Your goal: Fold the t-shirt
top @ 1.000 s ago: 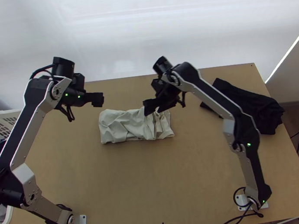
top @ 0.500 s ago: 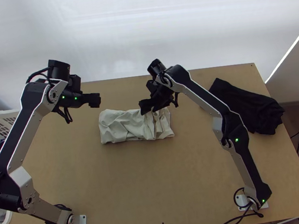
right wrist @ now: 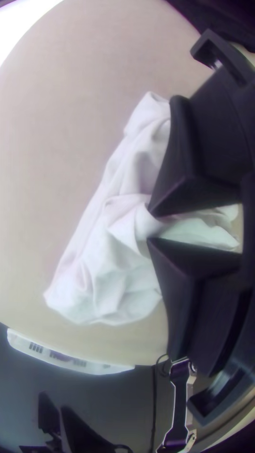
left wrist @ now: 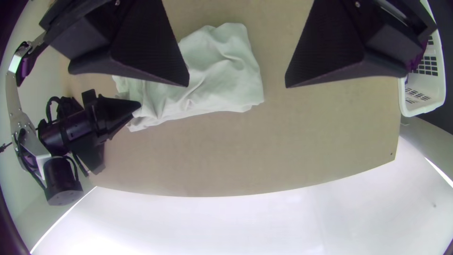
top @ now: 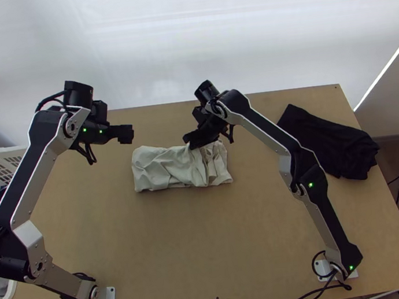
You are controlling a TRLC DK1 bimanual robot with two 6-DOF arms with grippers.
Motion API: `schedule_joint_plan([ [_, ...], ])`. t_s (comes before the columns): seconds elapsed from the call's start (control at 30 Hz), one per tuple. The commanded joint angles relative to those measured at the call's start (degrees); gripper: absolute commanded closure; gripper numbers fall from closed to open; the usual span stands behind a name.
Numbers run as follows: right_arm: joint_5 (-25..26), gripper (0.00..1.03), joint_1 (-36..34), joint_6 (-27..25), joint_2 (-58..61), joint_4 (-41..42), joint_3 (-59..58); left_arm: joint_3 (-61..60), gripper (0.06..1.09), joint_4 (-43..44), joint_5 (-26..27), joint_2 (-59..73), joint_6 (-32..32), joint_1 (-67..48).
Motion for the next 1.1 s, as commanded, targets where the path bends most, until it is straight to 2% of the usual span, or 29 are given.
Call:
schedule_joint_plan([
  [0.0,2.0,1.0,-1.3,-0.4,-0.2,2.5,-0.4,-0.3,0.1,0.1,0.0,0.0,0.0,0.4],
  [0.3,2.3,1.0,-8.6,0.6,-3.3,2.5,-3.7,-1.3,0.1,0.1,-0.1,-0.6,0.5,1.7],
  [0.5,3.5,1.0,-10.2,0.3,-2.4,2.4,-8.0,-1.1,0.1,0.1,-0.1,-0.4,0.6,1.0],
  [0.53,3.5,0.98,-10.1,0.3,-2.1,2.4,-8.2,-1.0,0.1,0.1,-0.1,-0.3,0.6,0.9],
  [0.57,3.4,0.88,-10.0,0.5,-1.9,2.4,-8.3,-0.8,0.1,0.1,-0.1,-0.2,0.7,0.7],
  [0.6,3.4,0.71,-9.9,0.6,-1.8,2.0,-8.1,-0.6,0.1,0.1,-0.1,-0.3,0.7,0.6],
  [0.63,3.3,0.6,-9.8,0.6,-2.0,1.2,-7.9,-0.6,0.1,0.1,-0.1,-0.3,0.8,0.6],
  [0.67,3.3,0.56,-9.6,0.6,-2.5,0.3,-7.8,-0.5,0.1,0.1,-0.1,-0.3,0.9,0.6],
  [0.77,3.3,0.57,-8.3,0.3,-6.8,-4.3,-8.7,-0.6,0.1,0.0,-0.1,-0.6,1.4,1.0],
  [0.87,3.3,0.57,-5.6,-0.9,-12.8,-6.5,-14.6,-1.0,0.1,-0.4,-0.1,-0.8,1.7,1.2],
  [1.07,3.3,0.57,1.0,-2.0,-22.1,-4.6,-30.1,-0.9,0.1,-0.1,-0.1,-0.4,1.5,1.0],
])
